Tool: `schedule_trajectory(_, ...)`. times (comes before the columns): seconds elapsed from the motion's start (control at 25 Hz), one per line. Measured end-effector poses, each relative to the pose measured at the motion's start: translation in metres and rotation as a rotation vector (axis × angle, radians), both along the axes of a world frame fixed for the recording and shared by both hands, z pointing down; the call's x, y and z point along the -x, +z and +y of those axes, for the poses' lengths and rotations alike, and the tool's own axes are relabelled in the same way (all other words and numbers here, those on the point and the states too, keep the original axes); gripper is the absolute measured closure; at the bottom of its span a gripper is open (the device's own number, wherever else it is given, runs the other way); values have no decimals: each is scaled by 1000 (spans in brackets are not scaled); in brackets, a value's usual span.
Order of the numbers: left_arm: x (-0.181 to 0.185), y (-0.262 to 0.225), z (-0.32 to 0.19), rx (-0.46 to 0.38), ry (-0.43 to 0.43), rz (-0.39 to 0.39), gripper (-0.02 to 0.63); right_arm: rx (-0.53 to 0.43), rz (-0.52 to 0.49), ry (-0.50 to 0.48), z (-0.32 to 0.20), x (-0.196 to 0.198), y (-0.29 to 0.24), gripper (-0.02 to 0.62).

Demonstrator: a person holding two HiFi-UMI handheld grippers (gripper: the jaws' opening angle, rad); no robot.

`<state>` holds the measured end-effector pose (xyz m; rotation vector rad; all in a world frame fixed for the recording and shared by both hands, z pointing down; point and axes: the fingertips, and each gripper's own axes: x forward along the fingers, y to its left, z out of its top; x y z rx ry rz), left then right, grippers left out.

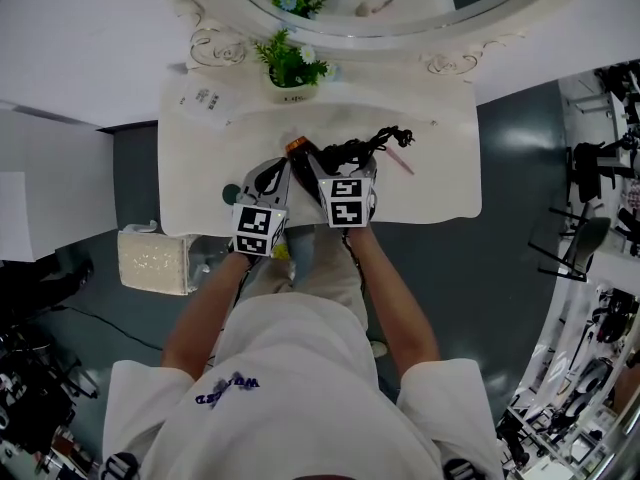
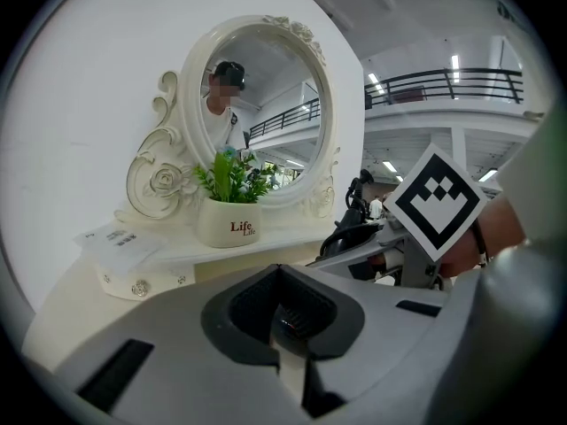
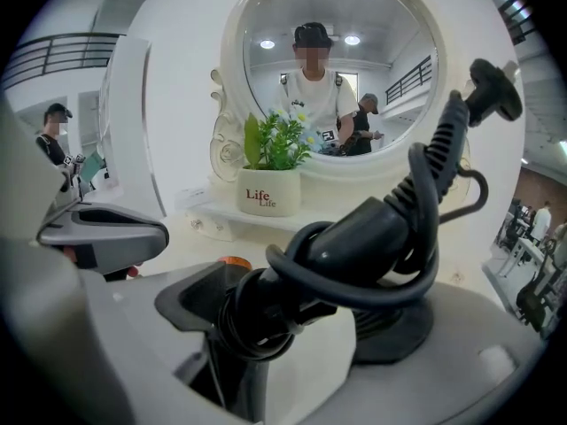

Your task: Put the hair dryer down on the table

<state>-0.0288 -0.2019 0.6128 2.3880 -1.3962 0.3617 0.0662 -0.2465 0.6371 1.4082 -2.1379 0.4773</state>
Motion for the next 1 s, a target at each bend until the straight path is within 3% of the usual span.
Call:
schedule_trajectory(0.72, 0, 1, -1, -1, -3, 7, 598, 44, -27, 3, -20, -14, 15, 143)
schedule_trajectory(1.0, -4, 4, -7, 4, 4, 2, 598, 106, -107, 32, -31, -24, 26, 143)
